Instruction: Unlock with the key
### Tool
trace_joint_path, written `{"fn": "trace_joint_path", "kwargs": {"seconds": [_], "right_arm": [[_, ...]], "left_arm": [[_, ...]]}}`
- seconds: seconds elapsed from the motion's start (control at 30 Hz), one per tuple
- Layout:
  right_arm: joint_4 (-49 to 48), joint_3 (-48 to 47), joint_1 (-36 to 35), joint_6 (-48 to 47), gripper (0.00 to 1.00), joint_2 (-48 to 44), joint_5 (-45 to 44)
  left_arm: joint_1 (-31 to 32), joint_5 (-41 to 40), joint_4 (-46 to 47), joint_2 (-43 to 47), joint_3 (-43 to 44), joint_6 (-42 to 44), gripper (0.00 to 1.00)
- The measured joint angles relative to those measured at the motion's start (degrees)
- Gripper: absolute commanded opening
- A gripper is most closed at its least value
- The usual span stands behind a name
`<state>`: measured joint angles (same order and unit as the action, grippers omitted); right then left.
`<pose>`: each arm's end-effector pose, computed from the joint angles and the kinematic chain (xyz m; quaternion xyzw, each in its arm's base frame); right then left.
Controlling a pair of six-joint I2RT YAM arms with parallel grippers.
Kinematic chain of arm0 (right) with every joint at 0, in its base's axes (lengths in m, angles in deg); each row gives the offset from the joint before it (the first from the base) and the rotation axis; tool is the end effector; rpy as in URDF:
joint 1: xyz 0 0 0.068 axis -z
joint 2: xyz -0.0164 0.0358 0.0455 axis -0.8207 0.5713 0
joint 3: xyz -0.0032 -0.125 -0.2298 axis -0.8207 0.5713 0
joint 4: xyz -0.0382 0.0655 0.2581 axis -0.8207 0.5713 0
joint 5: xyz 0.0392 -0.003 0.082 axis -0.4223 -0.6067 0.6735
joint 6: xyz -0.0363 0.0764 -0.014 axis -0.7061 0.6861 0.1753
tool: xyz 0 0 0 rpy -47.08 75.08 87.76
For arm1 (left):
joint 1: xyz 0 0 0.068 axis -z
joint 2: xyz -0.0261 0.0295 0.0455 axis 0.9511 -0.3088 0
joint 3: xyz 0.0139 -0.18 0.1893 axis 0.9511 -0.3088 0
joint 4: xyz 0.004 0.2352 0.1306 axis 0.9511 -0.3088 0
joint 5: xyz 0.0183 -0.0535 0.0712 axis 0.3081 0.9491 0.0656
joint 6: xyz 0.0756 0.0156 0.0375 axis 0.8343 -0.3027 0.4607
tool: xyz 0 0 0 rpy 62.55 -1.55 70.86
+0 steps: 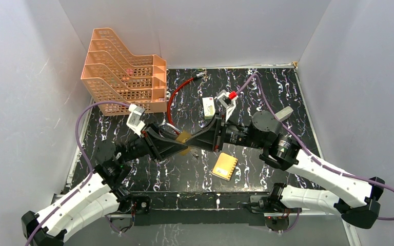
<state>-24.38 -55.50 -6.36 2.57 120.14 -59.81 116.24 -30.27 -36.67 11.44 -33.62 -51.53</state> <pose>0.1080 0.2440 0.4198 -0.2365 0.6183 0.6299 0.4062 0.1078 -0.1612 0.3808 0.2073 0.4637 -0.7281 0.4604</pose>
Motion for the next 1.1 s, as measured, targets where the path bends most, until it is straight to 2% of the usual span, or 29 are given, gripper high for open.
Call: {"fn": "trace_joint_path", "kwargs": {"seconds": [0.03, 0.1, 0.17, 0.23, 0.27, 0.33, 0.43, 0.53, 0.6, 0.73, 0.8, 0.87, 0.93, 1.1], "right_arm": [[-0.46, 0.11, 0.04, 0.22, 0.02, -0.11, 0.24], [-1.64, 0.13, 0.28, 0.02, 0.0, -0.44, 0.76], [-1.97, 0.22, 0.22, 0.0, 0.0, -0.61, 0.76], [-2.08, 0.5, 0.15, 0.46, 0.0, -0.63, 0.63], [-2.14, 0.66, 0.15, 0.66, 0.0, -0.63, 0.68], [-2.86, 0.98, 0.09, 0.61, 0.0, -0.63, 0.87], [-3.26, 1.42, -0.02, 1.05, 0.0, -0.63, 1.33], [-3.1, 2.8, -0.02, 1.79, 0.0, -0.66, 1.66], [-2.97, 3.39, -0.11, 2.05, 0.0, -0.66, 1.95], [-3.5, 4.55, -0.22, 2.86, 0.0, -1.57, 2.82], [-3.89, 4.85, -0.37, 3.34, 0.0, -2.01, 3.23], [-4.2, 5.11, -0.46, 3.91, 0.0, -2.49, 3.69], [-4.98, 5.42, -0.48, 4.48, 0.0, -2.67, 4.07], [-5.99, 5.99, -0.33, 4.9, 0.0, -2.82, 4.72]], "left_arm": [[-0.02, 0.2, 0.33, 0.02, 0.0, -0.22, 0.04], [-0.11, 0.44, 0.39, 0.33, 0.07, -1.31, 0.25], [-0.04, 0.0, 0.28, 0.72, 0.11, -1.38, 0.27], [0.02, -0.52, -0.5, 1.42, 0.11, -0.79, 0.18], [0.04, -1.07, -1.2, 1.97, 0.11, -0.55, 0.2], [0.09, -1.64, -2.16, 2.58, 0.11, -0.48, 0.33], [0.15, -2.95, -2.4, 3.37, 0.11, 0.24, 0.46], [0.13, -5.09, -2.75, 4.96, 0.11, 0.98, 0.48], [0.15, -6.6, -3.72, 6.05, 0.11, 1.38, 0.47], [0.13, -9.88, -5.51, 8.37, 0.04, 2.08, 0.3], [0.13, -11.32, -5.88, 9.31, -0.04, 2.23, 0.25], [0.13, -11.89, -5.79, 9.51, -0.07, 2.32, 0.15], [0.13, -12.15, -5.57, 9.11, -0.07, 1.99, 0.0], [0.11, -12.28, -4.39, 8.02, -0.04, -0.42, 0.0]]}}
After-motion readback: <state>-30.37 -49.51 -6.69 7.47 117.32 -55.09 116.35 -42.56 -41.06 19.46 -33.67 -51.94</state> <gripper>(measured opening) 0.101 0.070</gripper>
